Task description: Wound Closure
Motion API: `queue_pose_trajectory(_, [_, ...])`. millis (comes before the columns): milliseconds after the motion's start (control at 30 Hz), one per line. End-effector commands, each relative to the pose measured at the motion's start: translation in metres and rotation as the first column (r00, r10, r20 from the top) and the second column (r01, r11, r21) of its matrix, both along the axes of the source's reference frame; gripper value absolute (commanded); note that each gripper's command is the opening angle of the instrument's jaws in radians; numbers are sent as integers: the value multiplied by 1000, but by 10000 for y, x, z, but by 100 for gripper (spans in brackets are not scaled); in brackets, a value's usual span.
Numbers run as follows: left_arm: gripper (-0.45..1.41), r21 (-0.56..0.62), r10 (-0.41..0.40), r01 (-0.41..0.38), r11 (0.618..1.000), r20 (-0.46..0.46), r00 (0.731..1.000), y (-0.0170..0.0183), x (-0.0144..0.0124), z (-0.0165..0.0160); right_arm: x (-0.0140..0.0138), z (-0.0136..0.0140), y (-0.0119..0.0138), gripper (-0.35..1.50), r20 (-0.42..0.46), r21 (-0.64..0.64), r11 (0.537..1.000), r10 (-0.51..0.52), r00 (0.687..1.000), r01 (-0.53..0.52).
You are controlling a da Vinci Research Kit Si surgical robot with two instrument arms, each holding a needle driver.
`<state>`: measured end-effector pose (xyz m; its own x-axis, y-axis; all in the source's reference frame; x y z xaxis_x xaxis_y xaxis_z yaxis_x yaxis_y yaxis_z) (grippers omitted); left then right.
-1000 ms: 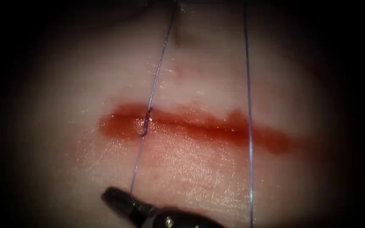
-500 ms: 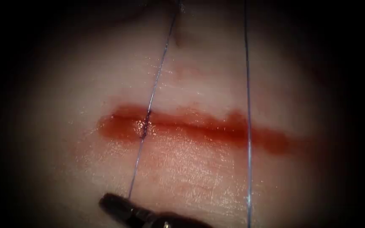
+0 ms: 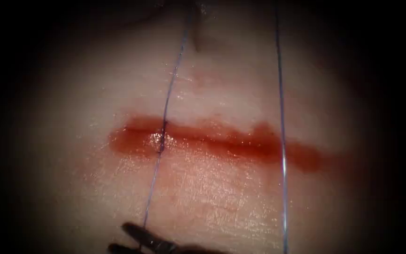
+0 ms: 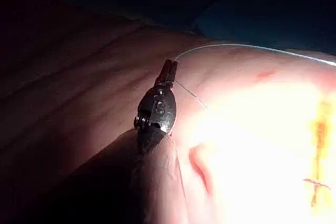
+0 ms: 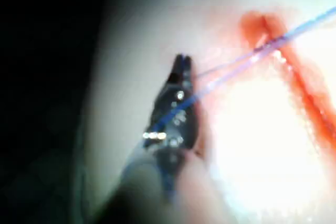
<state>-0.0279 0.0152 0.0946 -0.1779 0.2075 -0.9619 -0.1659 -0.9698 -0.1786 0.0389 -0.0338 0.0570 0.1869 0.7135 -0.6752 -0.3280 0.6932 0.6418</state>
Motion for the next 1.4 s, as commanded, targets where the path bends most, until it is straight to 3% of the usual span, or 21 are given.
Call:
queue_pose_trajectory(33, [-45,6,7,-7,1000,10,1000,-5,-4,-2,-5,-8,-6,101,-4,3,1000,-4,1000,4])
queue_pose_trajectory(367, [-45,13,23,-24,1000,81,996,-54,14,-69,-34,-62,2,121,-46,10,999,-50,998,50])
queue_pose_trajectory(567, [-45,16,3,-5,1000,145,989,-90,28,-112,-37,-72,10,113,-80,4,995,-103,991,104])
queue_pose_trajectory(967, [-45,12,-29,27,1000,180,983,-185,50,-168,-32,-19,81,108,-77,-62,991,-125,989,120])
queue_pose_trajectory(1133, [-45,-2,-39,40,999,187,982,-223,55,-178,-11,6,115,98,-79,-111,983,-152,985,143])
queue_pose_trajectory(1400, [-45,31,-82,77,997,219,972,-259,54,-175,28,33,138,84,-85,-135,976,-184,979,172])
